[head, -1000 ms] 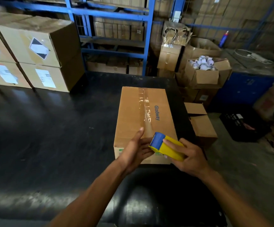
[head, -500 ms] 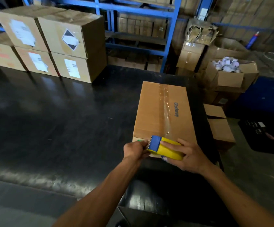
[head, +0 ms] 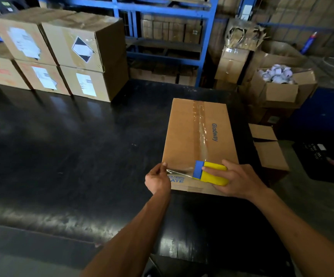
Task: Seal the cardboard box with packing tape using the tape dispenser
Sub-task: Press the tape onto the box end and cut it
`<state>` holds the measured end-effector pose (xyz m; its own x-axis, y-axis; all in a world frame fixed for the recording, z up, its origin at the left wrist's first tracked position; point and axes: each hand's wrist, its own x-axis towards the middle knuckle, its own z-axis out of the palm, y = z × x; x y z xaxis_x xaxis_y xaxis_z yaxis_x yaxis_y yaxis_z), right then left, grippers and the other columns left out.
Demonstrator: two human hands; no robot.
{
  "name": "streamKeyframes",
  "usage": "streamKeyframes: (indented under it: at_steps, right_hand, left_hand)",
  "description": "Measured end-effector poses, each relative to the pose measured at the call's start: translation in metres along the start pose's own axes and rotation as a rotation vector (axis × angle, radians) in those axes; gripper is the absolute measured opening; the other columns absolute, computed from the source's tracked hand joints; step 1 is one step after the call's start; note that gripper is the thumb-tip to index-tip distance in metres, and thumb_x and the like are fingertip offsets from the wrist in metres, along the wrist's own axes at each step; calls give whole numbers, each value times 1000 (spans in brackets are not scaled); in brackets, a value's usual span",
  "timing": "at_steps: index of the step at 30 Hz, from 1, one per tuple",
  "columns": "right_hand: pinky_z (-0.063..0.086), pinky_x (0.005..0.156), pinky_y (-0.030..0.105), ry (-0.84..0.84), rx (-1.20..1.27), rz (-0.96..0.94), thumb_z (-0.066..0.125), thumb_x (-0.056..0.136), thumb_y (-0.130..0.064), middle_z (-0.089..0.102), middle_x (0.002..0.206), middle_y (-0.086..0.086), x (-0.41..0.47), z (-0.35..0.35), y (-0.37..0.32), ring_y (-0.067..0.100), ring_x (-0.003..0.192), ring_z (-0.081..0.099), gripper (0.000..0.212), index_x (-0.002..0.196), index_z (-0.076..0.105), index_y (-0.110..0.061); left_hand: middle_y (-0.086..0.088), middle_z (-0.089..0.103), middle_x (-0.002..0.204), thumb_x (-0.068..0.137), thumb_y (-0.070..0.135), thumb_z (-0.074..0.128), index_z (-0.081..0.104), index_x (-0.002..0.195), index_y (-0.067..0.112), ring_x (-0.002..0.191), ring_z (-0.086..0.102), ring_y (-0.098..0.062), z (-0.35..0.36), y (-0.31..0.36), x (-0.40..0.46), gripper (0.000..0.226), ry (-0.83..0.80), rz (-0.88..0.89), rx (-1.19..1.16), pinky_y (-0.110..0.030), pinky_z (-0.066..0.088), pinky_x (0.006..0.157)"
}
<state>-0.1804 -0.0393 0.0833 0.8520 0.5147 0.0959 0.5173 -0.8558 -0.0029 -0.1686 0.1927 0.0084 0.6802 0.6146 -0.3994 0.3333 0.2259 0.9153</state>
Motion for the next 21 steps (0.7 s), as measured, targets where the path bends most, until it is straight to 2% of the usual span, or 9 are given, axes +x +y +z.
streamKeyframes:
  at_steps: [3, 6, 10, 12, 14, 16, 18, 19, 21]
  right_hand:
    - [44, 47, 27, -60, -36, 15, 61, 73, -59, 52, 81, 3, 8, 2, -4, 25, 58, 56, 56, 127, 56, -47]
    - [40, 47, 26, -82, -73, 4, 79, 64, -51, 53, 79, 5, 13, 5, -6, 27, 54, 57, 62, 123, 63, -43]
    - [42, 44, 26, -103, -63, 9, 85, 57, -48, 55, 76, 6, 16, 7, -9, 29, 51, 59, 64, 118, 67, -41]
    - [42, 43, 27, -118, -44, 17, 85, 57, -46, 53, 74, 5, 16, 7, -9, 29, 51, 58, 63, 117, 67, -42]
    - [43, 43, 27, -123, -45, 23, 86, 56, -45, 54, 75, 5, 17, 8, -7, 30, 52, 59, 64, 117, 67, -42]
    - [46, 44, 28, -127, -42, 33, 87, 54, -44, 56, 76, 7, 18, 8, -6, 31, 53, 61, 66, 117, 68, -41]
    - [47, 45, 29, -137, -21, 40, 88, 53, -43, 57, 76, 6, 20, 10, -4, 31, 54, 62, 67, 117, 67, -42]
    - [48, 46, 29, -144, -10, 44, 87, 53, -44, 57, 77, 5, 21, 10, -3, 31, 55, 62, 68, 118, 67, -43]
    - [48, 49, 29, -166, -4, 52, 86, 54, -45, 56, 78, 3, 23, 10, -2, 30, 57, 62, 67, 118, 65, -44]
  left_hand:
    - [-5, 78, 91, 88, 24, 74, 80, 99, 16, 88, 71, -19, 4, -7, 2, 15, 61, 18, 12, -28, 53, 83]
    - [-5, 78, 91, 86, 23, 76, 80, 98, 17, 85, 70, -16, 5, -12, 3, 14, 69, 50, 15, -25, 51, 82]
    - [-2, 79, 90, 83, 22, 78, 81, 97, 20, 85, 71, -12, 4, -15, 2, 14, 64, 82, -11, -25, 53, 83]
    - [1, 78, 92, 81, 19, 80, 80, 101, 20, 83, 69, -5, 3, -16, 6, 20, 56, 85, -45, -18, 52, 81]
    - [4, 78, 93, 78, 15, 82, 78, 106, 18, 82, 68, 4, 0, -16, 12, 29, 32, 110, -76, -3, 45, 76]
    - [8, 78, 89, 75, 16, 85, 77, 109, 17, 80, 68, 11, -6, -17, 23, 35, -36, 136, -53, 1, 43, 74]
    - [8, 78, 89, 75, 17, 86, 74, 114, 14, 82, 68, 11, -16, -17, 36, 41, -181, 187, 22, -4, 49, 78]
    - [7, 78, 94, 75, 15, 85, 72, 118, 12, 87, 69, 8, -23, -19, 45, 45, -265, 258, 88, -12, 52, 85]
    - [4, 73, 113, 77, 16, 84, 66, 128, 10, 104, 66, 0, -37, -23, 68, 55, -374, 575, 332, -27, 51, 99]
